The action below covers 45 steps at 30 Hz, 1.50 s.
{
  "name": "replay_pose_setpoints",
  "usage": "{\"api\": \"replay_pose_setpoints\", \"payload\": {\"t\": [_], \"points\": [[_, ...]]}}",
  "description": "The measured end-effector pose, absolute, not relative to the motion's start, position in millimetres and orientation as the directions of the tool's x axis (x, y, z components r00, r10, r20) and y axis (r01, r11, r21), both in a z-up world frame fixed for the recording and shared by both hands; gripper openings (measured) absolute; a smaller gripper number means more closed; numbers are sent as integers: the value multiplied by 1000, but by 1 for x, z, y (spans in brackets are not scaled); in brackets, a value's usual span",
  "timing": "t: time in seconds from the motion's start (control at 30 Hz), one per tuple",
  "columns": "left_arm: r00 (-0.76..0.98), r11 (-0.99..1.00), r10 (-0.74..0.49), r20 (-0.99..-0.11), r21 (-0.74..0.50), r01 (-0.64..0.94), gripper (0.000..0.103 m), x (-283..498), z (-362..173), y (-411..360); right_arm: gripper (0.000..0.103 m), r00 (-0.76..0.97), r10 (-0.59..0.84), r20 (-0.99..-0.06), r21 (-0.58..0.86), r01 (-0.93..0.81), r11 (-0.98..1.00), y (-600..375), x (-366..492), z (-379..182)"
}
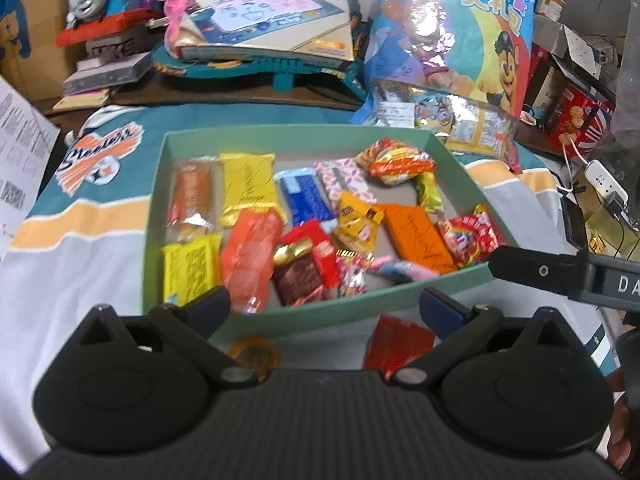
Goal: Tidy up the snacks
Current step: 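Move both tools back toward the last two snacks, then grasp the red bag with right tool while left grasps the orange round candy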
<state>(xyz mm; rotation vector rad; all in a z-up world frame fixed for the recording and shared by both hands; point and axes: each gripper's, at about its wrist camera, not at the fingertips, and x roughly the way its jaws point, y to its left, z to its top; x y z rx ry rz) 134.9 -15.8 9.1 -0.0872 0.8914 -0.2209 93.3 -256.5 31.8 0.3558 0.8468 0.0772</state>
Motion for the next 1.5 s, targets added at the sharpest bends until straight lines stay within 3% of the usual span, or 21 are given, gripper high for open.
{"api": "replay_pose_setpoints", "payload": {"t": [0.43,0.6,0.87,0.93,0.97,1.0,1.37,1.5], "points": [[537,989,-137,-833,-150,19,103,115,-42,40,103,521,255,-815,349,88,933,-225,82,-18],[522,988,-114,-845,-150,-27,103,117,-55,56,76,496,253,-831,313,40,949,-199,89,-28],[512,989,-94,-854,-139,-51,103,122,-63,68,65,478,186,-859,209,-6,978,-171,100,-46],[507,989,-96,-857,-138,-47,103,125,-65,67,56,482,170,-859,178,-30,984,-169,99,-49],[505,990,-97,-857,-137,-43,103,126,-66,65,45,485,159,-860,156,-49,987,-168,100,-48],[505,990,-99,-858,-136,-38,103,128,-67,62,40,488,155,-859,138,-70,988,-168,99,-48],[531,995,-90,-843,-104,5,103,145,-72,34,36,521,106,-847,110,-23,994,-215,78,-48],[520,994,-99,-848,-105,19,88,149,-76,27,36,528,107,-842,111,-24,994,-220,76,-49]]}}
